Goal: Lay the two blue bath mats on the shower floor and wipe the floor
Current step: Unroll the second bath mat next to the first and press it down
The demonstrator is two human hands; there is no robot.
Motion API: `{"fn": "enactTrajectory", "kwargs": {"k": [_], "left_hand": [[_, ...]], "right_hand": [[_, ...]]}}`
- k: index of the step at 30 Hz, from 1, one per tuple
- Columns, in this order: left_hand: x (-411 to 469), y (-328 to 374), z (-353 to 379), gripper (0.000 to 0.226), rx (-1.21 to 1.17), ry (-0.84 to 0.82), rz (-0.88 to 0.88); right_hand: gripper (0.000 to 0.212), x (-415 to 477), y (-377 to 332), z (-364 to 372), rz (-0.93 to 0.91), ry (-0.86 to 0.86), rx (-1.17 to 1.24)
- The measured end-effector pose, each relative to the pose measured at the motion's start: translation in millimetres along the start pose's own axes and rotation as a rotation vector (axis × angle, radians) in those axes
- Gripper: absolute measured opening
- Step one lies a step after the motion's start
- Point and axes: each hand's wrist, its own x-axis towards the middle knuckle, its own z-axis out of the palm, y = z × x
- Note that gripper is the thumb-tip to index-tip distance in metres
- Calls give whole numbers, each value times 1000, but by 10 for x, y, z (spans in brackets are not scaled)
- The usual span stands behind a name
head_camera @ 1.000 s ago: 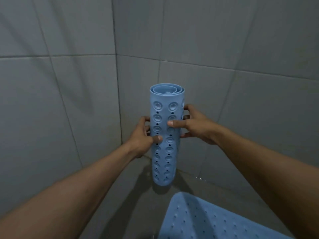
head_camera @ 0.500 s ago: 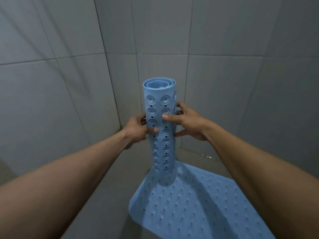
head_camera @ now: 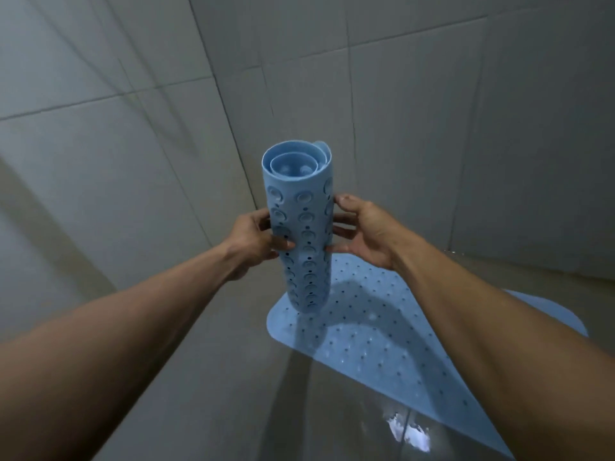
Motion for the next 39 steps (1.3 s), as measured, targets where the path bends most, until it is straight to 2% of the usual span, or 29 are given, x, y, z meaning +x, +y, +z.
{"fn": "enactTrajectory", "kwargs": {"k": [4,9,14,16,18,21,23,25,27,29,30,33,35,39], "left_hand": [[-194,-125,97,59,20,-44,-7],[-308,-510,166,44,-59,-97,-32],[-407,-827,-43,49,-142,-300,-42],[-475,-941,-111,45,-160,-397,-57],[-565,-1051,-173,38,-189,-454,-69],[-772,-1091,-204,22,-287,-398,-125],[-907,-1089,-197,24,-303,-373,-157],[-1006,-1149,-204,25,-284,-437,-160],[-1132,-1219,-233,14,-268,-534,-175],[-1215,-1342,-219,33,-344,-587,-280],[-1265,-1401,-199,41,-379,-593,-341],[-1405,-1503,-141,60,-373,-655,-435],[-1478,-1586,-161,65,-346,-684,-487],[-1581,-1794,-181,72,-272,-768,-537]], "right_hand": [[24,-209,179,-127,31,30,35],[16,-459,499,-39,93,117,-5],[5,-667,851,165,101,204,32],[10,-780,935,218,95,252,28],[25,-927,1004,290,98,299,16],[50,-1165,1107,459,105,362,29],[57,-1334,1217,586,107,416,46],[59,-1487,1385,686,104,474,77],[46,-1639,1567,761,91,525,140],[27,-1777,1731,840,90,606,164],[25,-1836,1813,881,101,646,139],[39,-1934,2058,979,146,688,52],[51,-1988,2230,1050,182,688,54],[60,-2065,2528,1115,177,723,56]]}}
